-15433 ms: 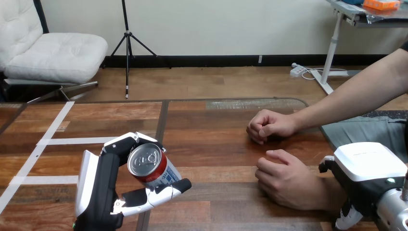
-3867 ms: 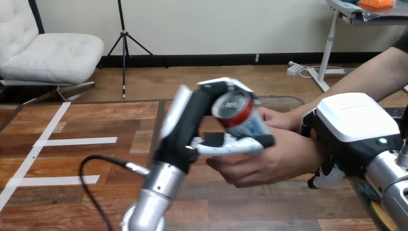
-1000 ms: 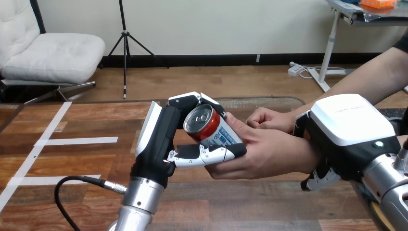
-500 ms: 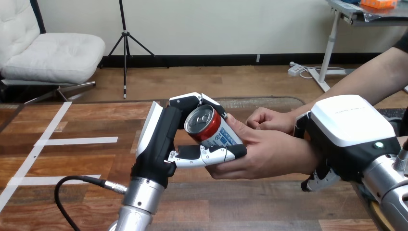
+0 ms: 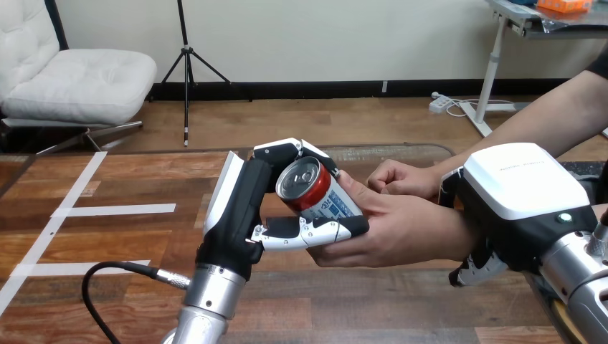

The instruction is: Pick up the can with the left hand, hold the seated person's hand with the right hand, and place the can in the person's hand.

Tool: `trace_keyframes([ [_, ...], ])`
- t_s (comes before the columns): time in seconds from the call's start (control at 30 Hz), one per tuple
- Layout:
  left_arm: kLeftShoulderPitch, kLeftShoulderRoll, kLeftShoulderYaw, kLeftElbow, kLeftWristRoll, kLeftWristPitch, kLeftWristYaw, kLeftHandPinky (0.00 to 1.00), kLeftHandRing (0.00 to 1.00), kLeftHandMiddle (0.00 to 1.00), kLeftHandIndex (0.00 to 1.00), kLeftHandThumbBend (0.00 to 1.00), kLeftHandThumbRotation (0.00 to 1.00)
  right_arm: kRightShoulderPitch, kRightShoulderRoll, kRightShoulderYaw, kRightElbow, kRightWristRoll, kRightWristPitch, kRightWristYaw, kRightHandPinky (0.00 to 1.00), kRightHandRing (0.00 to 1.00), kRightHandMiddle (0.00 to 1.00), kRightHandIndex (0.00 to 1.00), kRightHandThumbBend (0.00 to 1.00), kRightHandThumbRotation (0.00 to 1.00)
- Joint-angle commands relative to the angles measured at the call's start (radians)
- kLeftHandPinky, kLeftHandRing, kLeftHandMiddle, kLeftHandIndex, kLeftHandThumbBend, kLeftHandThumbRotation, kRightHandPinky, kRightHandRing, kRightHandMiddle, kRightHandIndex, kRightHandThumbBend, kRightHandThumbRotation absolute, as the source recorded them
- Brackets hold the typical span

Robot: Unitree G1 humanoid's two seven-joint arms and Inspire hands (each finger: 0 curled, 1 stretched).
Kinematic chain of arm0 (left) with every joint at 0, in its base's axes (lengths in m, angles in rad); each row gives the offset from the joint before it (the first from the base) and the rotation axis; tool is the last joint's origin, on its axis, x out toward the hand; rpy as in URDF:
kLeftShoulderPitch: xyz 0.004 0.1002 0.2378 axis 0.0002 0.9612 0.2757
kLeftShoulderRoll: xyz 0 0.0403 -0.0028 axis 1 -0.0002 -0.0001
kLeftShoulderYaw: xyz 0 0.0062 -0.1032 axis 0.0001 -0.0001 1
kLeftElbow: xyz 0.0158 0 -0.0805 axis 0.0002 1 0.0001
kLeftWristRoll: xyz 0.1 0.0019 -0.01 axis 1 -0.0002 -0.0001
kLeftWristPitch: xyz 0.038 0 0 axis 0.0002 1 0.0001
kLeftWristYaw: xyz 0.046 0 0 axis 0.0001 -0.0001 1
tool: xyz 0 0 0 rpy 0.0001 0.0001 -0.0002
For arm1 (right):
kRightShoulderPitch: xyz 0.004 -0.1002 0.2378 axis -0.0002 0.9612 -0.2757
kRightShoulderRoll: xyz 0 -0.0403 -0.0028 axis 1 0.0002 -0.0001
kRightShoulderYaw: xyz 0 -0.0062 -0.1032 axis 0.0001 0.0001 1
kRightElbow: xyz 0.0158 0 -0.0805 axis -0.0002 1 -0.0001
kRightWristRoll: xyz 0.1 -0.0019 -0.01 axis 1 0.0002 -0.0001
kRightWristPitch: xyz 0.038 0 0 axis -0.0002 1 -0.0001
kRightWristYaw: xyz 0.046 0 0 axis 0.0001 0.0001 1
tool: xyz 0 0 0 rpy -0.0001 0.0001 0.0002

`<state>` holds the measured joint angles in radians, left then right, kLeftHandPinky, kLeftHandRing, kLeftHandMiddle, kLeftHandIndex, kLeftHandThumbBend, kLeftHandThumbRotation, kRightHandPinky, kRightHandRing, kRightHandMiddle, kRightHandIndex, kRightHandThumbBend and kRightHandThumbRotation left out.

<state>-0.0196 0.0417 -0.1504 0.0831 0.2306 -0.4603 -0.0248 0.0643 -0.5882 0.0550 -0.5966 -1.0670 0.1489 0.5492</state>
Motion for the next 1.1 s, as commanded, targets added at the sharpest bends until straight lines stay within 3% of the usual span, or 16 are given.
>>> trace_keyframes([
  [0.0, -0.032, 0.006, 0.003, 0.0, -0.003, -0.017, 0.009, 0.32, 0.38, 0.42, 0.41, 0.8, 0.0, -0.03, 0.008, -0.03, 0.009, -0.011, 0.013, -0.023, 0.21, 0.28, 0.38, 0.52, 0.91, 0.0],
  [0.33, -0.03, 0.008, 0.0, -0.004, -0.005, -0.014, 0.002, 0.32, 0.38, 0.42, 0.41, 0.8, 0.01, -0.028, 0.012, -0.035, 0.009, 0.004, 0.014, -0.027, 0.23, 0.3, 0.39, 0.52, 0.91, 0.0],
  [0.53, -0.03, 0.013, 0.0, -0.001, -0.007, -0.015, -0.005, 0.32, 0.38, 0.43, 0.42, 0.79, 0.02, -0.034, 0.007, -0.029, 0.006, -0.014, 0.022, -0.003, 0.28, 0.36, 0.45, 0.54, 0.9, 0.0],
  [0.67, -0.027, 0.02, -0.003, -0.017, -0.016, 0.015, -0.03, 0.33, 0.41, 0.45, 0.45, 0.79, 0.05, -0.034, 0.003, -0.028, 0.005, -0.018, 0.017, -0.005, 0.32, 0.41, 0.49, 0.56, 0.9, 0.0],
  [1.07, -0.028, 0.049, -0.01, -0.049, -0.036, 0.065, -0.097, 0.53, 0.68, 0.74, 0.73, 0.92, 0.2, -0.038, 0.004, -0.025, 0.006, -0.023, 0.015, 0.0, 0.42, 0.51, 0.56, 0.6, 0.91, 0.0],
])
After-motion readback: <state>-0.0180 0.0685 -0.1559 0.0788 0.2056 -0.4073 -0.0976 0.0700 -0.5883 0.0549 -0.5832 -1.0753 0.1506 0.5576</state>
